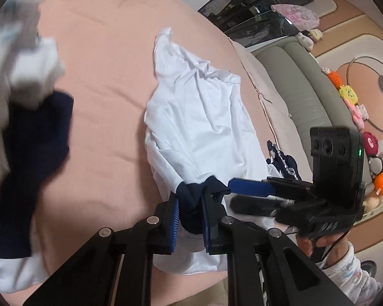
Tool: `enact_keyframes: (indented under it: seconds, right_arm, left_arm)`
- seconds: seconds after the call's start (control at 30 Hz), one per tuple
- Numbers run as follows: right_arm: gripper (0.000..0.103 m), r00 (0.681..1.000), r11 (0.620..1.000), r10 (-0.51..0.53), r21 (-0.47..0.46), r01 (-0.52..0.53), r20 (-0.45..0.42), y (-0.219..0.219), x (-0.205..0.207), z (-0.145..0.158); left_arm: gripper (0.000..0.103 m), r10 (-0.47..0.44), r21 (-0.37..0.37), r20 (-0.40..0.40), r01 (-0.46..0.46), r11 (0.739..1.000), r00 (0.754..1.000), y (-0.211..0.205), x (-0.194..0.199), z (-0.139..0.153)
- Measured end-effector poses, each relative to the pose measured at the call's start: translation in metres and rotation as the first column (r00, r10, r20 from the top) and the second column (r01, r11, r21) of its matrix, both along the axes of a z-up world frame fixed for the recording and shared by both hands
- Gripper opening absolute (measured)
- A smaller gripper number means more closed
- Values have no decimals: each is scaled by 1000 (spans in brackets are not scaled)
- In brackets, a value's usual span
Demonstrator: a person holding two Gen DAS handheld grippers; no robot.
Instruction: Fold clothes
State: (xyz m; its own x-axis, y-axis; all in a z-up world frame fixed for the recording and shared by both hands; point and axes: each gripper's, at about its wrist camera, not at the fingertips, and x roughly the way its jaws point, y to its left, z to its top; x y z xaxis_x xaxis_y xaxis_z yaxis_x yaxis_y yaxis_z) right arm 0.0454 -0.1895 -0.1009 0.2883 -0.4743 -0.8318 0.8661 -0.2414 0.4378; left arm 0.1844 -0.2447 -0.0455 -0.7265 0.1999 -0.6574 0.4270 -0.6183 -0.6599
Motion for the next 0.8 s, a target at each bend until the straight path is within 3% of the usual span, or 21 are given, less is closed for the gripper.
enact_keyframes:
  seconds: [0.07,0.2,0.27,0.47,0.67,0.8]
  right_arm:
    - [45,998,999,35,-26,-36,-61,3,11,5]
    - [45,999,995,38,-90,-39,-9,3,18,12]
    - [45,998,993,38,-111,-32,54,-1,13,18]
    - [47,981,985,-44,-156,74,190,-2,-17,38]
    - [51,998,994,-57,-95,57,3,-9,-7,31]
    - [50,997,995,-78,-62,77,-19,-7,-14,18]
  left_arm:
    - [12,-10,-17,-9,10,1000,1000,0,0,10]
    - [12,-49,-55,3,49,997,999,3,-7,27]
    - [12,-60,-95,27,62,994,998,6,-12,33]
    - [12,-103,-101,-17,101,990,995,11,-21,50]
    - [11,-142,-119,22,144,982,990,15,-39,44]
    - [11,-93,-107,37,97,990,995,7,-30,35]
